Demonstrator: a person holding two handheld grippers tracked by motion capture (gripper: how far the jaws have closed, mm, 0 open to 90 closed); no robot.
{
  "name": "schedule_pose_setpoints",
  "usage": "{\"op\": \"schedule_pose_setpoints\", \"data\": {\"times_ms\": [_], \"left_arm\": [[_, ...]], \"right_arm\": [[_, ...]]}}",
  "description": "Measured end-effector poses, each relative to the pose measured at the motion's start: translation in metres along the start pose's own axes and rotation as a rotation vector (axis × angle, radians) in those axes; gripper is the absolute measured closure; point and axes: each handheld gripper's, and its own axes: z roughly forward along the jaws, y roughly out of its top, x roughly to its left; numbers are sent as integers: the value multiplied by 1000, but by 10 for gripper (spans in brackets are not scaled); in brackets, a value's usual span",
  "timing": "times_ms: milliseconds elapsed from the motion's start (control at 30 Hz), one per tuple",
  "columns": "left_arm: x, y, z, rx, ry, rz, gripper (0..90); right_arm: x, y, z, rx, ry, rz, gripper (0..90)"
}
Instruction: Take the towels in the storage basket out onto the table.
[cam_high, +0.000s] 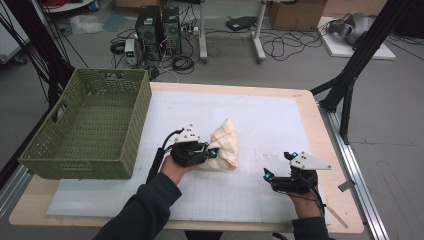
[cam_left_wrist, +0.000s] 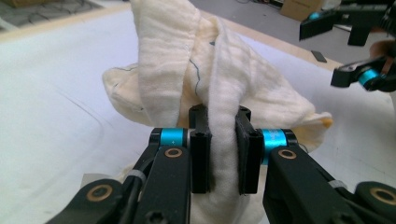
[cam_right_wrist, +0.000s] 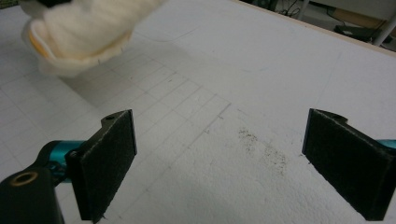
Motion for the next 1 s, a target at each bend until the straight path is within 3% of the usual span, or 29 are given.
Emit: {"op": "schedule_pose_setpoints", "data": {"times_ms": [100, 133, 167, 233, 267, 433, 500, 667, 800, 900, 1000], "left_arm": [[-1, -8, 16, 45, 11, -6, 720], [-1, -10, 20, 50, 25, -27, 524], [1, -11, 22, 53, 45, -49, 524], [5, -9, 17, 28, 74, -89, 381], [6, -7, 12, 13, 89, -87, 345], [16, -3, -26, -60, 166, -54, 278], [21, -6, -42, -80, 171, -38, 209], [26, -13, -73, -138, 212, -27, 203], [23, -21, -87, -178, 220, -5, 203], [21, -29, -91, -204, 223, -18, 200], [20, -31, -93, -196, 226, -14, 199]], "right_arm": [[0, 0, 0, 3, 0, 0, 91], [0, 0, 0, 3, 0, -1, 91], [0, 0, 0, 3, 0, -1, 91], [0, -1, 0, 5, 1, 0, 91], [-1, -1, -1, 4, -1, -5, 91], [-1, -2, 0, 7, 0, 1, 91], [0, -1, -1, 7, -2, -3, 91], [2, 2, 0, -2, -19, -13, 91], [3, 4, 3, 0, -21, -19, 91], [3, 7, 5, 9, -22, -21, 90], [3, 8, 10, 15, -17, -18, 90]]}}
